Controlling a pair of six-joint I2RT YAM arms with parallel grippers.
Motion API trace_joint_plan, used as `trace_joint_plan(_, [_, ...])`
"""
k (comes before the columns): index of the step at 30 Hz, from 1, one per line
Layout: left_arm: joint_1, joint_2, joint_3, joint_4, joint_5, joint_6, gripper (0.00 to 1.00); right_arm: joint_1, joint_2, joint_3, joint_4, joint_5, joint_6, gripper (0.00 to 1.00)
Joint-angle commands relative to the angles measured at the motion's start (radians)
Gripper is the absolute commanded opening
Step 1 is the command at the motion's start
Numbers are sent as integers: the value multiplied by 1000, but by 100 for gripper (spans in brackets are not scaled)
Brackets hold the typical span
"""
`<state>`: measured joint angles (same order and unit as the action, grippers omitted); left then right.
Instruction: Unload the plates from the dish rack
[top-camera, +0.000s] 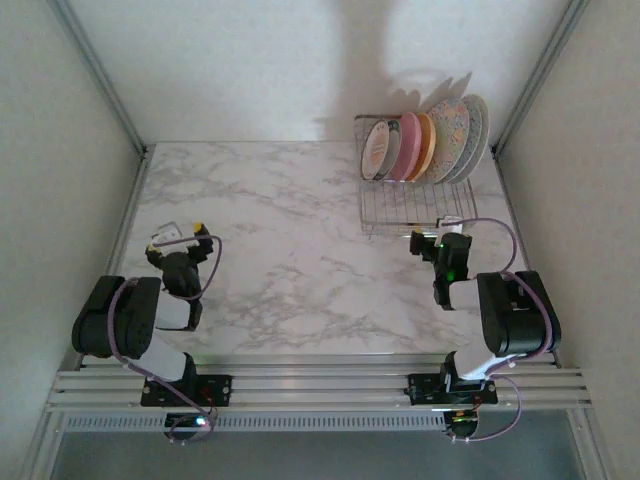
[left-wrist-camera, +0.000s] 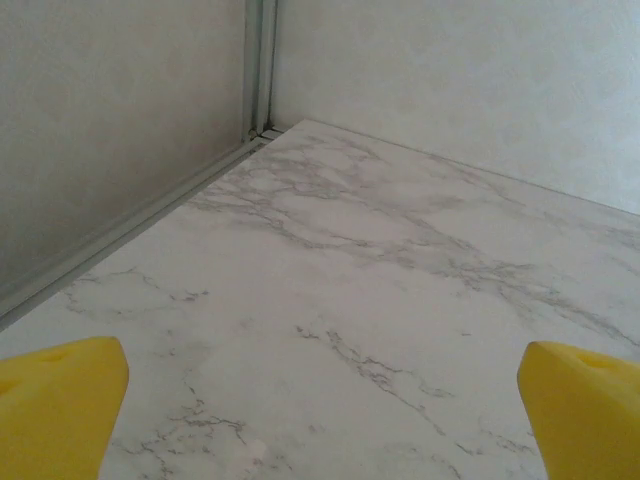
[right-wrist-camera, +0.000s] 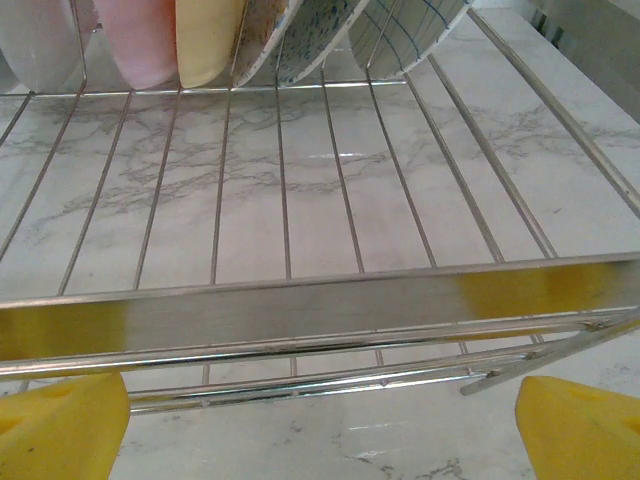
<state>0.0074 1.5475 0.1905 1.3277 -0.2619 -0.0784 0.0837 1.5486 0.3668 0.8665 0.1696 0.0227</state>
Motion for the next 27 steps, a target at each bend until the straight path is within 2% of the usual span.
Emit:
trace_joint_plan(1, [-1, -6, 3, 38, -22, -9, 99, -4, -1, 18, 1, -25, 5, 99])
trace_joint_plan(23, [-3, -6, 2, 41, -23, -9, 99, -4, -13, 2, 26, -22, 3, 99])
trace_joint_plan(24, [-4, -17, -9, 62, -24, -4, 99, 3, -49, -12, 33, -3, -1, 99])
trace_joint_plan(26, [-25, -77, -7, 19, -36, 23, 99, 49, -166, -7, -74, 114, -21, 99])
trace_joint_plan(27, [-65, -119, 9, -38, -107, 47, 99, 73, -238, 9, -144, 170, -30, 99])
